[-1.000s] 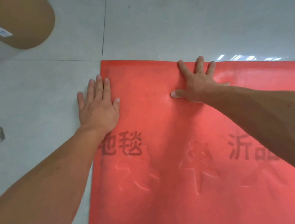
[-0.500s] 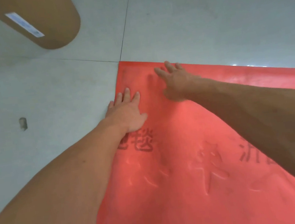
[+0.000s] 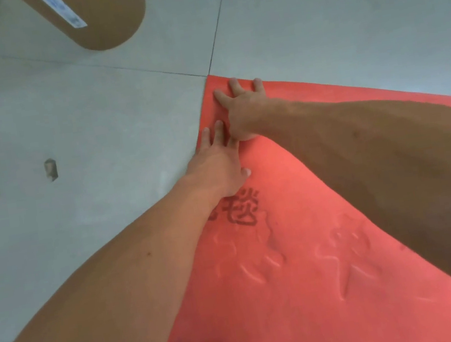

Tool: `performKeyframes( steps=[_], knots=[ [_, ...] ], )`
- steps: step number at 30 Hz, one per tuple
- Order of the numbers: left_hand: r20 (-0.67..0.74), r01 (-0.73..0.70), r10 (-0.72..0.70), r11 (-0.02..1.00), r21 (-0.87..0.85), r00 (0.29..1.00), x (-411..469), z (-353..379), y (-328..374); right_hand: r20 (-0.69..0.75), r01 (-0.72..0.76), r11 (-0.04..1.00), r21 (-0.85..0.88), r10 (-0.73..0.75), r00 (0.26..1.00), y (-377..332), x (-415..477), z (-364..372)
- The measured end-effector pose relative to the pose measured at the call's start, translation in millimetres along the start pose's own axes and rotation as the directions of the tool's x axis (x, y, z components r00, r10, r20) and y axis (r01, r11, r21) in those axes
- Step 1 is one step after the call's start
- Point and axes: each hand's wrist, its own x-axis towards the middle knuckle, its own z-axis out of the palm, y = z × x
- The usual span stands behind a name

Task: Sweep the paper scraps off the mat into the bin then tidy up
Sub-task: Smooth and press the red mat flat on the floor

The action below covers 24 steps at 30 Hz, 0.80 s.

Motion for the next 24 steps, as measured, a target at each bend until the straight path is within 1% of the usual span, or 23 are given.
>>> performKeyframes(
  steps=[2, 4, 5, 7, 9, 10, 12, 14, 15, 18, 20, 22, 24],
  knots=[
    [0.014, 0.004, -0.004, 0.999, -0.035, 1.0, -2.1, -3.2, -0.4, 0.025, -0.003, 1.0, 0.022, 0.002, 1.0, 2.6, -0.8, -8.5],
    [0.029, 0.009, -0.008, 0.999, -0.044, 1.0, -4.1, -3.6, 0.1, 0.039, -0.006, 0.996, 0.085, 0.003, 0.999, 8.4, -2.1, -16.5],
    [0.028, 0.01, -0.009, 0.999, -0.036, 1.0, -4.1, -3.4, 0.3, 0.023, 0.005, 0.994, 0.111, -0.007, 1.0, 12.2, -3.3, -16.7],
    [0.017, 0.014, -0.014, 1.0, -0.016, 1.0, -2.9, -3.3, -0.2, -0.057, 0.045, 0.989, 0.139, -0.038, 0.998, 18.9, -11.0, -10.1],
    [0.042, 0.04, -0.039, 0.999, -0.017, 0.998, -1.3, -3.0, 0.4, -0.113, 0.054, 0.993, 0.107, -0.041, 0.993, 26.9, -25.6, 2.9],
    [0.063, 0.058, -0.056, 0.998, -0.026, 0.996, -0.6, -2.7, 2.1, -0.126, 0.025, 0.994, 0.108, -0.011, 0.992, 34.4, -32.3, 11.0],
    [0.086, 0.093, -0.091, 0.995, -0.021, 0.992, 1.8, -4.0, 3.8, -0.118, -0.073, 0.982, 0.176, 0.095, 0.988, 60.2, -46.4, 23.9],
    [0.094, 0.104, -0.104, 0.995, 0.006, 0.99, 4.2, -5.6, 3.5, -0.065, -0.194, 0.936, 0.295, 0.222, 0.973, 95.8, -66.2, 36.8],
    [0.097, 0.101, -0.103, 0.995, 0.028, 0.99, 5.0, -6.3, 3.2, -0.035, -0.251, 0.911, 0.328, 0.277, 0.96, 114.9, -78.6, 45.2],
    [0.103, 0.1, -0.109, 0.991, 0.092, 0.989, 8.1, -7.3, 3.8, 0.033, -0.368, 0.873, 0.32, 0.378, 0.925, 175.2, -122.8, 76.6],
    [0.098, 0.101, -0.116, 0.985, 0.141, 0.988, 11.3, -6.3, 3.9, 0.087, -0.439, 0.827, 0.351, 0.438, 0.895, 209.9, -157.5, 99.9],
    [0.087, 0.095, -0.112, 0.98, 0.177, 0.99, 13.3, -6.8, 4.1, 0.114, -0.492, 0.795, 0.354, 0.486, 0.866, 233.8, -186.6, 121.5],
    [0.12, 0.081, -0.108, 0.975, 0.209, 0.987, 13.7, -12.4, 4.5, 0.119, -0.532, 0.778, 0.334, 0.525, 0.842, 245.3, -205.9, 138.0]
  ],
)
